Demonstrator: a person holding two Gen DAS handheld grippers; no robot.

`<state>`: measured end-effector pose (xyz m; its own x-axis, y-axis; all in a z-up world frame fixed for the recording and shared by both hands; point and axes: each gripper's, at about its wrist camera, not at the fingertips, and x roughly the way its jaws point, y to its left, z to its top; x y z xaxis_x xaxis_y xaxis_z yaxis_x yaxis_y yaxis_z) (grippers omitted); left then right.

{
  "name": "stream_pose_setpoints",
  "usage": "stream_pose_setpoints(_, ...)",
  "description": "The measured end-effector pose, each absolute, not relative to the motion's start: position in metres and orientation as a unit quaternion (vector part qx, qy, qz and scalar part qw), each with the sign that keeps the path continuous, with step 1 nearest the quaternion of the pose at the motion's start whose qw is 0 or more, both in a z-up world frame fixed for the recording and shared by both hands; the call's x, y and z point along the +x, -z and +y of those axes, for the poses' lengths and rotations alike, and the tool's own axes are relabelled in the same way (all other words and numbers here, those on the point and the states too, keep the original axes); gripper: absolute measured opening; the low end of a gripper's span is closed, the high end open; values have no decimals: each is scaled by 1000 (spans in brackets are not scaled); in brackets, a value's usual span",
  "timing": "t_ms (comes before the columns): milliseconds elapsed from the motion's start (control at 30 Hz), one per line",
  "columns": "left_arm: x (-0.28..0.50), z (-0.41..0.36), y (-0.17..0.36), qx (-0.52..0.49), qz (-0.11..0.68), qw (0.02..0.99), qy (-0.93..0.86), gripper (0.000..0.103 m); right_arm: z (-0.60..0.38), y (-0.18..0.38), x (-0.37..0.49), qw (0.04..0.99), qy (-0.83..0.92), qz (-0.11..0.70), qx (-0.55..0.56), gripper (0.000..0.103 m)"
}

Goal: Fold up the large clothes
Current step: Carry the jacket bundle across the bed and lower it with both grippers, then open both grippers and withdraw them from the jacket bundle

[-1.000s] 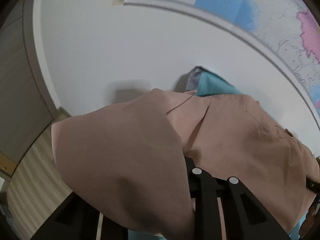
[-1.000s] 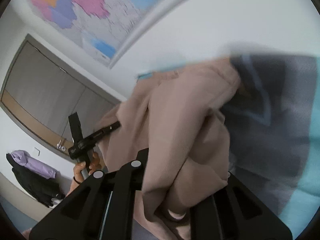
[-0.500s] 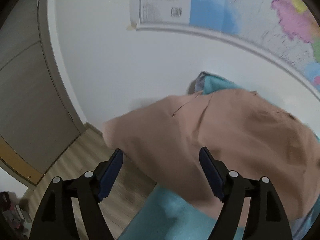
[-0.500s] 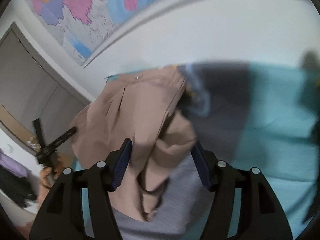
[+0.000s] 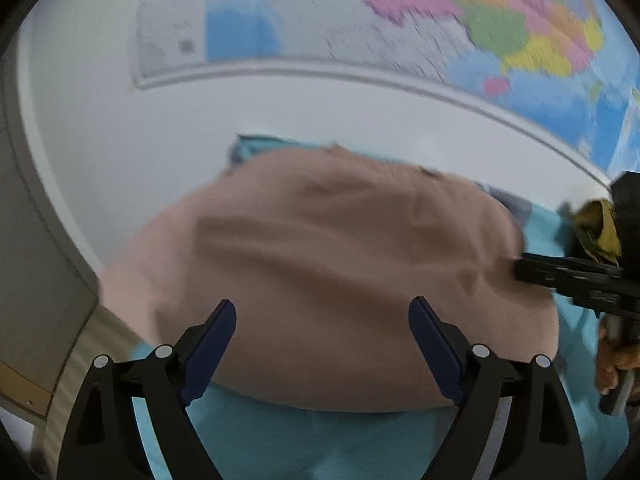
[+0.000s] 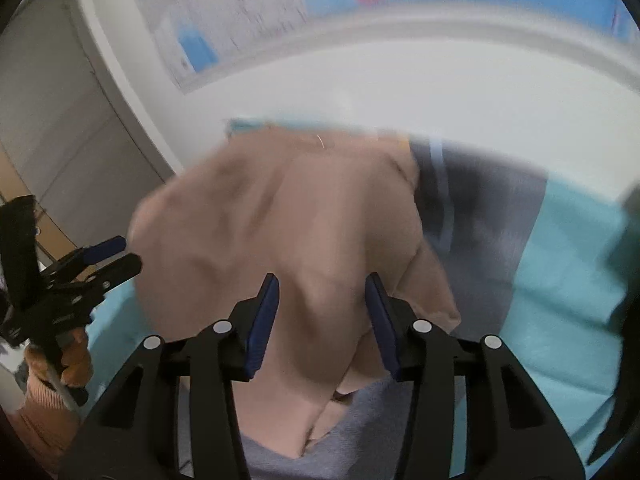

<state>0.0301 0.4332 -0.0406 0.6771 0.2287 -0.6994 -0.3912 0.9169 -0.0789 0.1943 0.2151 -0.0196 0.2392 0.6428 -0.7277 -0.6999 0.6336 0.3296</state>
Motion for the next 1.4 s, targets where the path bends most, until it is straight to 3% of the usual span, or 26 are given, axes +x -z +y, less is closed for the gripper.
stream_pose_setpoints(167, 39, 422, 57, -102, 383, 902, -170, 85, 206, 25, 193, 783, -428, 451, -23, 42)
stream_pose_setpoints(300, 32, 415, 52, -103, 380, 903, -174, 85, 197, 10, 180, 794, -434, 425, -31, 50)
stream_pose_setpoints(500, 29, 402, 48, -90, 379, 903, -181, 85, 199, -5, 153, 807, -447, 381, -55, 52)
stream_pose_setpoints(767, 30, 394, 55, -99, 386, 898, -186, 95, 223, 21, 128, 800, -447, 384, -115, 55)
stream_pose_setpoints(933, 28, 387, 57, -90, 391, 893, -206, 96, 226, 23, 126, 803, -445, 383, -104, 62)
stream_pose_setpoints(1200, 5, 364, 42, -106, 365, 897, -228, 96, 216, 5, 91, 821, -451, 334, -107, 85)
stream_pose_setpoints(1400, -12, 348, 33, -120, 354, 897, -237, 96, 197, -1, 73, 824, -455, 324, -96, 89)
